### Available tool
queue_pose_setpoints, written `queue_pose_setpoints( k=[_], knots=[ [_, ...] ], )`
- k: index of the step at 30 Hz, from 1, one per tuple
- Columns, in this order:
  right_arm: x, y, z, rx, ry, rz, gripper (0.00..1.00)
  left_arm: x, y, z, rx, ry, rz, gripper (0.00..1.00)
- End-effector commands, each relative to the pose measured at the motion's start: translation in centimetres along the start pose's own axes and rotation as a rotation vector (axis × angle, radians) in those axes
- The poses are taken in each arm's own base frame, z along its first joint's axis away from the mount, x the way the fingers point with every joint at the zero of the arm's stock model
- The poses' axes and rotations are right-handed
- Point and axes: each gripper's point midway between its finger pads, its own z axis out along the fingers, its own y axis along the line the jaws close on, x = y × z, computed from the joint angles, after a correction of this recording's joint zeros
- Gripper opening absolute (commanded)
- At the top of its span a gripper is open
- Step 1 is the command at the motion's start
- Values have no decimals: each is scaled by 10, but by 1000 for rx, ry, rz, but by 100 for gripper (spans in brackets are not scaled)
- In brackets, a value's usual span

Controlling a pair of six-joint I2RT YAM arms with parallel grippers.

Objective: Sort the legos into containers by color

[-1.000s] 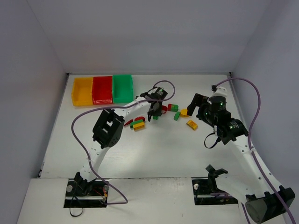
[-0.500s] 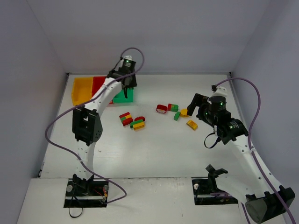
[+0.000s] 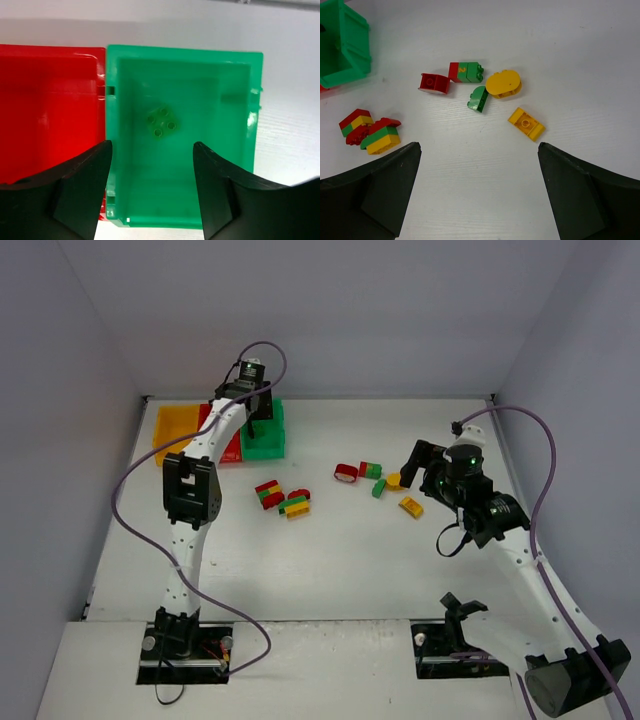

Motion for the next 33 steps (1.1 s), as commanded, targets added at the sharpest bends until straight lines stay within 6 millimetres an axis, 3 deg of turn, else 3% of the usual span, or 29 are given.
queue_pose_setpoints(
  k=[1,3,4,6,8,9,11,12,15,16,19,24,25,26,30,31,33],
  knots=[
    [-8,4,-1,-22,-36,13,100,-70,-10,-53,56,-195,19,60],
    [-6,4,0,-22,-30,15,100,-70,-12,-59,67,-193,16,60],
    [-6,4,-1,-22,-31,19,100,-76,-16,-72,88,-210,-1,60],
    [-5,4,-1,-19,-31,20,100,-60,-34,-80,141,-183,24,60],
    [-4,3,0,-14,-30,24,100,-56,-49,-103,179,-190,37,60],
    [-4,2,0,-11,-32,24,100,-35,-71,-107,225,-151,70,60],
    [-4,1,-1,-7,-34,26,100,-23,-93,-129,281,-143,91,60],
    [-5,0,-2,-6,-41,28,100,-7,-121,-142,343,-125,127,60],
    [-6,-3,-4,7,-54,33,99,27,-158,-160,422,-80,166,60],
    [-6,-4,-4,9,-56,33,99,48,-185,-173,492,-50,194,60],
    [-7,-4,-9,2,-67,36,99,84,-230,-189,587,-9,241,60],
    [-9,-3,-20,-25,-97,31,98,119,-280,-196,651,13,314,60],
    [-9,-4,-22,-29,-102,27,98,132,-287,-187,647,37,329,60],
    [-10,-4,-26,-36,-112,28,98,131,-297,-192,664,26,334,60],
    [-10,-2,-33,-59,-126,28,98,146,-317,-178,671,34,354,60],
    [-10,-3,-34,-60,-124,30,98,155,-318,-166,657,51,361,60],
    [-10,-1,-39,-72,-129,29,98,154,-320,-160,641,48,360,60]
  ],
)
